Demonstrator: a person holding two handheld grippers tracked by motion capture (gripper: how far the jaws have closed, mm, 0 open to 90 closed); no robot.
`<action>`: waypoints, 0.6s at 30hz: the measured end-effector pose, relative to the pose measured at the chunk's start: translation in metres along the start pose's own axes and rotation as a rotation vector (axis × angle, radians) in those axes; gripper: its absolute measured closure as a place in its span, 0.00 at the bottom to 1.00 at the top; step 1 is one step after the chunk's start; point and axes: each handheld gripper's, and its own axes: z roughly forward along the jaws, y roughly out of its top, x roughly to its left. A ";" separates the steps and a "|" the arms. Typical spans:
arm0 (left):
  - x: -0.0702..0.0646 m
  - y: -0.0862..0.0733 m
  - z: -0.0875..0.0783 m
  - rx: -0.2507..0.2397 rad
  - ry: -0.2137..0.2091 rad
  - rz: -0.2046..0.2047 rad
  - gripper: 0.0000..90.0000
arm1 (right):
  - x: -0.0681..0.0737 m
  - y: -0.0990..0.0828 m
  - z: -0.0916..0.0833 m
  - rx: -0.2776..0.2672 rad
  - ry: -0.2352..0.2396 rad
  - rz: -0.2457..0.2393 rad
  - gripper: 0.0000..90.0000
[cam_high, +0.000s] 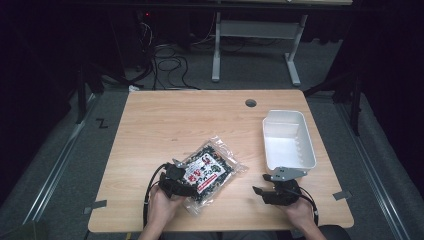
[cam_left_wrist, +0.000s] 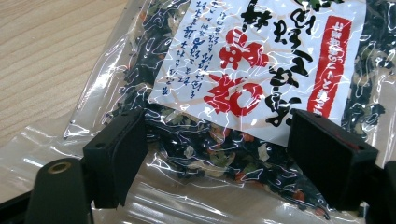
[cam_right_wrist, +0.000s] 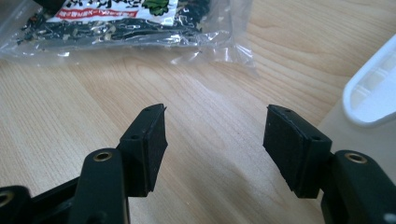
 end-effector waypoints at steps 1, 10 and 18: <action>0.000 0.000 0.000 -0.005 0.000 -0.001 0.23 | 0.000 0.000 -0.001 -0.007 0.000 0.003 0.45; -0.001 -0.001 0.000 -0.006 -0.015 0.041 0.23 | 0.003 0.008 -0.008 -0.052 -0.005 0.008 0.43; -0.004 -0.003 0.000 -0.002 -0.041 0.062 0.23 | 0.002 0.014 0.000 0.044 0.025 0.056 0.41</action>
